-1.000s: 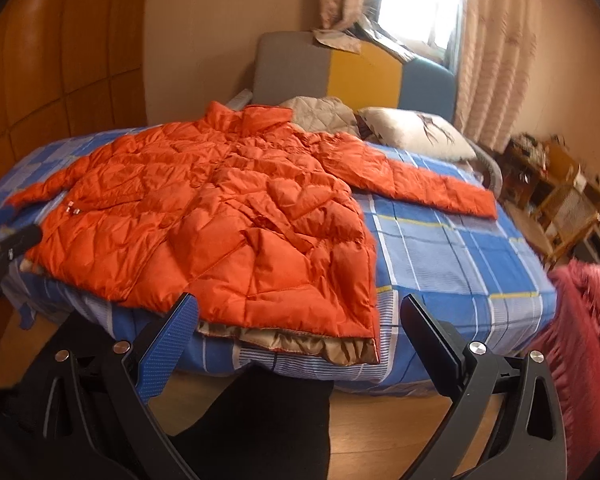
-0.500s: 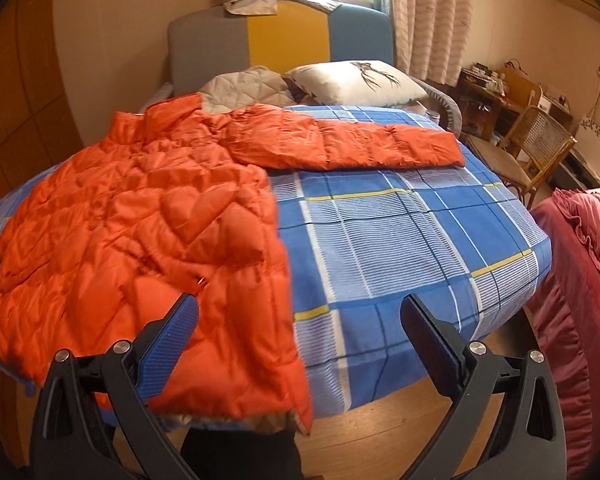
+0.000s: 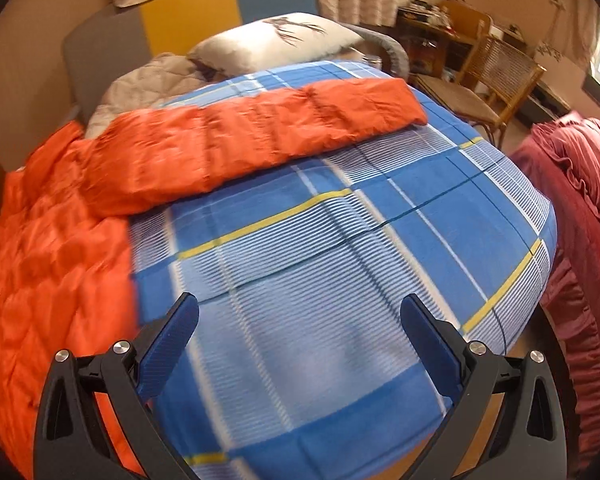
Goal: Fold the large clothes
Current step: 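Move the right gripper to the jacket sleeve and close on it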
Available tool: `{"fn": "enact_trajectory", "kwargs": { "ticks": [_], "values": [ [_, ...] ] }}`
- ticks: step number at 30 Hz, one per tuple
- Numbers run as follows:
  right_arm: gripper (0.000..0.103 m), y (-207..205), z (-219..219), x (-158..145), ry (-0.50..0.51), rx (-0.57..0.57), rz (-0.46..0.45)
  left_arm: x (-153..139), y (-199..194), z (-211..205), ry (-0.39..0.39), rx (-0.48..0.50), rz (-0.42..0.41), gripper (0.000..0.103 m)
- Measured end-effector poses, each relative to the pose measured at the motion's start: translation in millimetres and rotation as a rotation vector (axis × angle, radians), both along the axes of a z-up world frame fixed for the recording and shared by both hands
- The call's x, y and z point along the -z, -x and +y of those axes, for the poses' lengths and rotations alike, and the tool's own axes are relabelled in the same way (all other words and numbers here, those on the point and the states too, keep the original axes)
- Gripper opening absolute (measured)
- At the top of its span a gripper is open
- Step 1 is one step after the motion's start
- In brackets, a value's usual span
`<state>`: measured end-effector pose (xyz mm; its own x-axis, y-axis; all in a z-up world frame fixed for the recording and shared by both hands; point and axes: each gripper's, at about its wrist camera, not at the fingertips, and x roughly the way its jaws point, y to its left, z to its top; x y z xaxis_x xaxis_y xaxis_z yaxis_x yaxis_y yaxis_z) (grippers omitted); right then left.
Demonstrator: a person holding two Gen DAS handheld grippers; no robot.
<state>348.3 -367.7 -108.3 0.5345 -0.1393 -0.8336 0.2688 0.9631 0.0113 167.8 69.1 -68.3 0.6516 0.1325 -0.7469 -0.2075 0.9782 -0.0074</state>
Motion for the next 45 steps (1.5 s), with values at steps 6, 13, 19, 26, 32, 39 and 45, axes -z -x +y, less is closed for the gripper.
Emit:
{"fn": "enact_trajectory", "kwargs": {
  "ticks": [6, 13, 19, 26, 32, 39, 45],
  "values": [
    [0.100, -32.8, -29.4, 12.3, -0.007, 0.089, 0.031, 10.7, -10.4, 9.0, -0.012, -0.038, 0.018, 0.101],
    [0.090, -78.7, -53.3, 20.3, 0.000, 0.145, 0.055, 16.9, -20.5, 57.5, 0.060, -0.192, 0.032, 0.101],
    [0.078, -123.6, -73.7, 26.0, -0.036, 0.235, 0.070, 25.8, -29.6, 72.3, 0.061, -0.228, 0.051, 0.100],
    [0.067, -169.6, -75.5, 33.3, -0.073, 0.278, 0.077, 23.7, -48.0, 62.8, 0.032, -0.205, 0.044, 0.100],
    [0.035, -190.2, -67.2, 39.5, 0.018, 0.243, 0.080, 24.8, -59.4, 56.9, 0.013, -0.170, 0.051, 0.095],
    [0.008, -183.6, -56.3, 28.5, 0.158, 0.139, 0.063, 24.9, -60.9, 55.7, 0.047, -0.144, 0.050, 0.081],
    [0.007, -175.3, -24.7, 3.5, 0.291, 0.051, -0.005, 25.5, -58.7, 59.6, 0.084, -0.138, 0.051, 0.075]
  ]
}}
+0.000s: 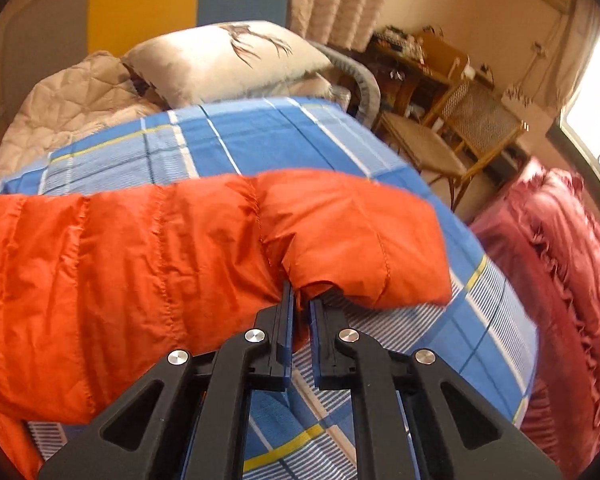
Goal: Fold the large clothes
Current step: 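Move the right gripper to the jacket sleeve and close on it, then carry the held sleeve across the jacket body and open the right gripper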
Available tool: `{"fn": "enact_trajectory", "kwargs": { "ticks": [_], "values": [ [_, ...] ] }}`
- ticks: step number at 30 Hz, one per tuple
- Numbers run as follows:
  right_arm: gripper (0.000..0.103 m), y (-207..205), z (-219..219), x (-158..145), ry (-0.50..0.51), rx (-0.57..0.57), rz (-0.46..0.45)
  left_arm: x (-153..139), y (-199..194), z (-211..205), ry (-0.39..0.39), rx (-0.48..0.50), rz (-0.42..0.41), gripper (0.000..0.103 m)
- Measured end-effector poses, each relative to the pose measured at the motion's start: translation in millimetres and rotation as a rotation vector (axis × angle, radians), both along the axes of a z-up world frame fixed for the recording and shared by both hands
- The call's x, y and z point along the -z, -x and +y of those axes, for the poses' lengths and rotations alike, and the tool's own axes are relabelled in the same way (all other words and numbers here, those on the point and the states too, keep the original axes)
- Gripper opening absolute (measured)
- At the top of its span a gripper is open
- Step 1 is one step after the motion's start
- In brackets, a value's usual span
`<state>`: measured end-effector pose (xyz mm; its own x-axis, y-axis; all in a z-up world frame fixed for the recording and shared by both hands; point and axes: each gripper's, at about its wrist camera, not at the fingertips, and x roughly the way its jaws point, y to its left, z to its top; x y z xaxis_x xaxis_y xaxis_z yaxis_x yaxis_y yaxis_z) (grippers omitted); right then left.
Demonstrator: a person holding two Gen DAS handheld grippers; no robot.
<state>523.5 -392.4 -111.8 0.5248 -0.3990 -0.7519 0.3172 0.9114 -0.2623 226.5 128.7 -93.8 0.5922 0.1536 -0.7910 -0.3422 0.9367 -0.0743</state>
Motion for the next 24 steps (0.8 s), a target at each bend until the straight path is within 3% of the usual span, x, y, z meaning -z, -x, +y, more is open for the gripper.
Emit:
{"fn": "enact_trajectory", "kwargs": {
  "ticks": [3, 6, 11, 16, 21, 22, 23, 24],
  "values": [
    [0.007, 6.1, 26.4, -17.9, 0.063, -0.073, -0.043, -1.4, 2.8, 0.8, 0.013, 0.012, -0.006, 0.074],
    [0.007, 9.7, 75.0, -39.2, 0.136, -0.215, -0.093, -3.5, 6.2, 2.3, 0.043, 0.021, -0.022, 0.073],
    [0.006, 24.4, 165.7, -56.0, 0.173, -0.445, -0.137, -9.0, 14.5, 2.4, 0.058, 0.030, -0.051, 0.073],
    [0.006, 57.3, 259.1, -44.6, 0.154, -0.650, -0.122, -13.4, 25.2, 6.7, 0.081, 0.031, -0.075, 0.073],
    [0.007, 91.4, 327.7, -27.3, 0.137, -0.782, -0.088, -16.4, 34.8, 8.8, 0.096, 0.032, -0.094, 0.074],
    [0.011, 96.1, 336.3, -25.5, 0.126, -0.792, -0.087, -17.2, 36.5, 9.8, 0.102, 0.032, -0.100, 0.075],
    [0.026, 100.9, 345.1, -23.4, 0.108, -0.805, -0.072, -17.3, 37.9, 10.8, 0.107, 0.032, -0.103, 0.075],
    [0.053, 107.5, 352.5, -22.3, 0.088, -0.824, -0.061, -17.7, 39.0, 11.7, 0.110, 0.030, -0.105, 0.075]
  ]
}}
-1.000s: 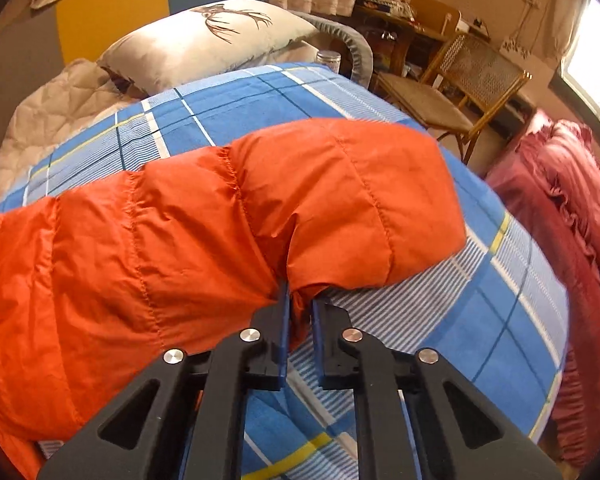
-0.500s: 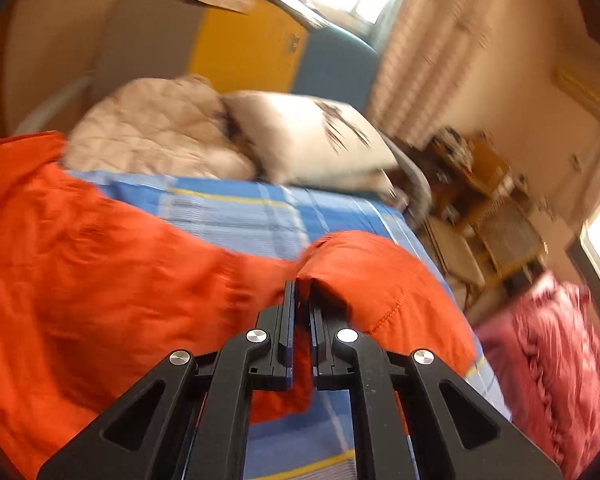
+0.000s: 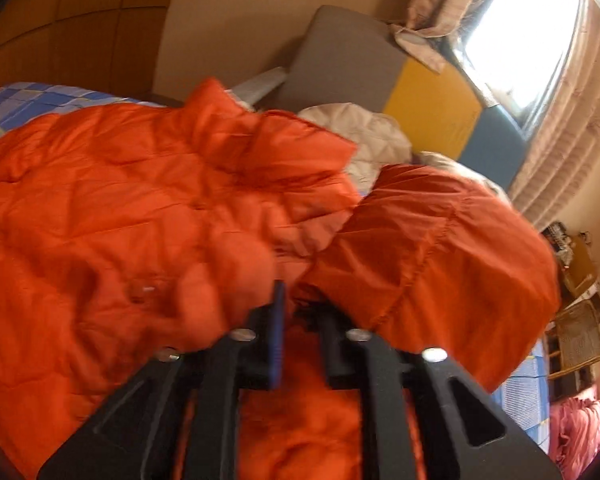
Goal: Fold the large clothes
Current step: 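Carry the held sleeve across the jacket body and open the right gripper, then grasp the jacket side with the left gripper and fold it toward the center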
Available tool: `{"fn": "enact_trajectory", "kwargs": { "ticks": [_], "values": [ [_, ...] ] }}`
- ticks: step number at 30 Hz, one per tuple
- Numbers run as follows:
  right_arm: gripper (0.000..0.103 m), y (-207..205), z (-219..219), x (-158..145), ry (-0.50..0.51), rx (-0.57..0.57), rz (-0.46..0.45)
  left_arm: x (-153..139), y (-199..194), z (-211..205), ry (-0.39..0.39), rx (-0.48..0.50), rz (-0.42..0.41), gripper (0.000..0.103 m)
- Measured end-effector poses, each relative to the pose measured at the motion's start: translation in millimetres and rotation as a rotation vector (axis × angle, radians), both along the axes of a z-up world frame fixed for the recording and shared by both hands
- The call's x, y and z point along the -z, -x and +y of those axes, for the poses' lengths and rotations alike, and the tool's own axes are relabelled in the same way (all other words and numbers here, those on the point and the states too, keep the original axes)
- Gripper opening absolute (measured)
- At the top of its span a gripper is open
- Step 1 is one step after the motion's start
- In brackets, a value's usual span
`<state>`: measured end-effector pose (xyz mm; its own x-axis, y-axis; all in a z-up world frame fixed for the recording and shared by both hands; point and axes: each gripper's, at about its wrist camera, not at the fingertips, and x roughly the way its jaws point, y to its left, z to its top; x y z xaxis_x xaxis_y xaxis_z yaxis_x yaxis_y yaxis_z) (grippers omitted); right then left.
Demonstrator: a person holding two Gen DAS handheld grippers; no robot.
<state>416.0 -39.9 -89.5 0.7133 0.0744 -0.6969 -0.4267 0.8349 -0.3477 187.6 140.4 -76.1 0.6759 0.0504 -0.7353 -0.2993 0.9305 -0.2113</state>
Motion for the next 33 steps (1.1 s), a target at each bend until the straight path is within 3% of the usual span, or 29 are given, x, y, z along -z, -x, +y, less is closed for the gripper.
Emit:
{"fn": "enact_trajectory", "kwargs": {
  "ticks": [2, 6, 11, 14, 19, 22, 24, 26, 30, 33],
  "values": [
    [0.076, 18.2, 10.6, -0.1, -0.020, -0.021, -0.002, -1.5, 3.6, 2.7, 0.007, -0.002, -0.010, 0.075],
    [0.076, 47.7, 8.4, -5.8, -0.073, -0.045, 0.031, -2.8, 9.8, 5.1, 0.007, -0.006, -0.021, 0.075],
    [0.078, 76.5, -41.9, -26.5, -0.265, 0.041, 0.036, -1.1, 16.0, 6.7, 0.015, -0.005, -0.027, 0.076],
    [0.084, 73.7, -75.5, -31.1, -0.329, 0.165, 0.007, 0.1, 15.5, 2.4, 0.011, 0.007, -0.027, 0.077],
    [0.084, 28.1, -100.5, -28.1, -0.388, 0.321, 0.047, 1.6, 13.1, -5.2, 0.020, 0.021, -0.023, 0.079],
    [0.084, 0.1, -87.2, -31.2, -0.474, 0.266, 0.119, 0.4, 12.7, -9.1, 0.014, 0.032, -0.024, 0.081],
    [0.083, -1.1, -67.0, -44.7, -0.586, 0.102, 0.186, -1.5, 11.2, -10.0, 0.014, 0.039, -0.028, 0.081],
    [0.083, 8.0, -59.7, -56.4, -0.683, 0.009, 0.203, -3.2, 9.4, -10.4, 0.015, 0.040, -0.033, 0.082],
    [0.083, 19.9, -80.3, -45.6, -0.706, 0.086, 0.243, -4.9, -1.1, -9.0, 0.067, 0.061, -0.038, 0.082],
    [0.083, 32.0, -106.2, -33.0, -0.639, 0.179, 0.220, -7.2, -14.2, -14.2, 0.101, 0.089, -0.041, 0.082]
  ]
}}
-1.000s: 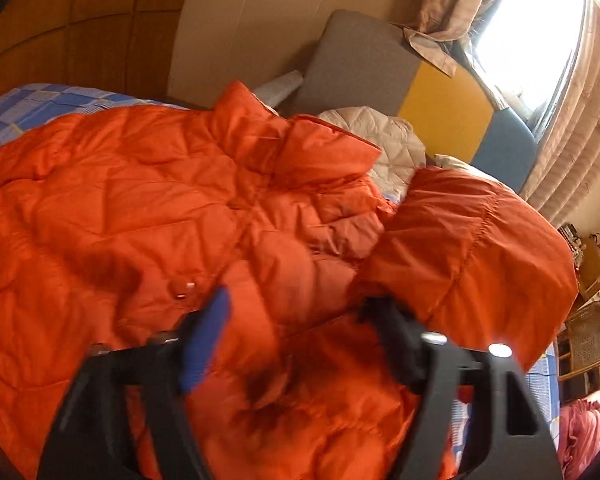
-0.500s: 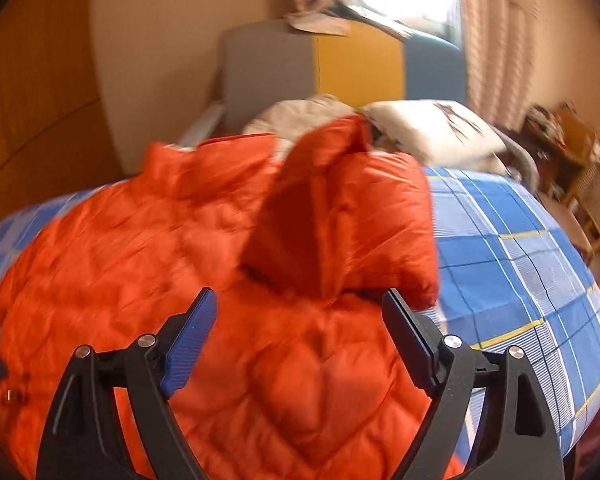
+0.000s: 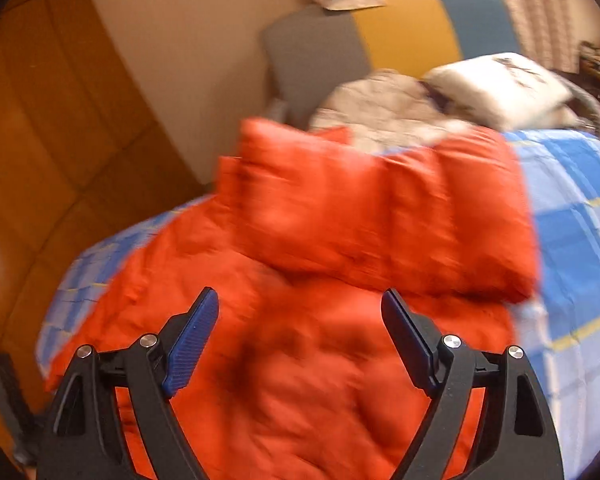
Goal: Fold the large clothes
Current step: 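Grasp the jacket side with the left gripper and fold it toward the center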
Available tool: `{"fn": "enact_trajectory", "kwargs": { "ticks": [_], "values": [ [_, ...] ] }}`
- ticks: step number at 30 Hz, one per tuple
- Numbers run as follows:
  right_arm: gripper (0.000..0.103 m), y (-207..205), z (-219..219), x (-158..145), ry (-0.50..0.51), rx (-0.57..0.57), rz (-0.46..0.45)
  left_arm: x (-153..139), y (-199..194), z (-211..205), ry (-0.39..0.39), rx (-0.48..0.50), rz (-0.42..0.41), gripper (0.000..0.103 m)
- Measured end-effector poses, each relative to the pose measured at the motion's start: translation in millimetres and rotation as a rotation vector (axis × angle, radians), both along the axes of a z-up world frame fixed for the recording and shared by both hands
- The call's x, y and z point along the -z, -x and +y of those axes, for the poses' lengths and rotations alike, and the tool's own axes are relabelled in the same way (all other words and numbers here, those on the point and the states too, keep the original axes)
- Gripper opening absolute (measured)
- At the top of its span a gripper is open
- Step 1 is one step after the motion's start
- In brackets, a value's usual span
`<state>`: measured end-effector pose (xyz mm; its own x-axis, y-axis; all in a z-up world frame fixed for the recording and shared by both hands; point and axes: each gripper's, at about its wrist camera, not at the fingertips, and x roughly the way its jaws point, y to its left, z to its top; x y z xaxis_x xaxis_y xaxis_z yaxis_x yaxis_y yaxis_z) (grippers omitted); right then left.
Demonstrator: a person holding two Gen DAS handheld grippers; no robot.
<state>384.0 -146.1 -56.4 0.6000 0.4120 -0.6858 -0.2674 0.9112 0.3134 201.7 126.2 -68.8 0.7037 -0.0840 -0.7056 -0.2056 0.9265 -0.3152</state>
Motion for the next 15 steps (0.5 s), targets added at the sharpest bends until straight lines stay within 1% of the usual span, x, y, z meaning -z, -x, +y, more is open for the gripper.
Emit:
{"fn": "enact_trajectory", "kwargs": {
  "ticks": [2, 3, 6, 8, 11, 12, 13, 15],
  "values": [
    [0.083, 8.3, -13.5, 7.3, 0.069, 0.042, 0.012, -2.1, -15.0, -4.9, 0.035, 0.022, -0.005, 0.081],
    [0.083, 11.7, -20.1, 9.5, 0.085, 0.055, 0.016, -2.0, -25.2, -8.0, 0.053, 0.038, -0.003, 0.081],
    [0.083, 16.2, -32.9, 23.2, 0.182, 0.101, 0.047, 1.9, -55.3, -15.9, 0.098, 0.063, 0.021, 0.075],
    [0.083, 15.4, -38.2, 30.6, 0.221, 0.114, 0.054, 4.2, -77.6, -23.2, 0.109, 0.087, 0.033, 0.069],
    [0.083, 8.1, -41.5, 41.0, 0.256, 0.130, 0.066, 7.8, -111.6, -35.0, 0.132, 0.114, 0.054, 0.064],
    [0.083, 7.0, -40.0, 42.5, 0.265, 0.128, 0.065, 8.8, -123.1, -38.9, 0.143, 0.128, 0.055, 0.064],
    [0.083, 7.0, -37.6, 45.3, 0.273, 0.127, 0.061, 9.7, -134.2, -43.1, 0.136, 0.128, 0.061, 0.064],
    [0.083, 4.3, -35.4, 48.5, 0.295, 0.133, 0.063, 13.8, -153.4, -48.6, 0.146, 0.147, 0.069, 0.060]
  ]
}}
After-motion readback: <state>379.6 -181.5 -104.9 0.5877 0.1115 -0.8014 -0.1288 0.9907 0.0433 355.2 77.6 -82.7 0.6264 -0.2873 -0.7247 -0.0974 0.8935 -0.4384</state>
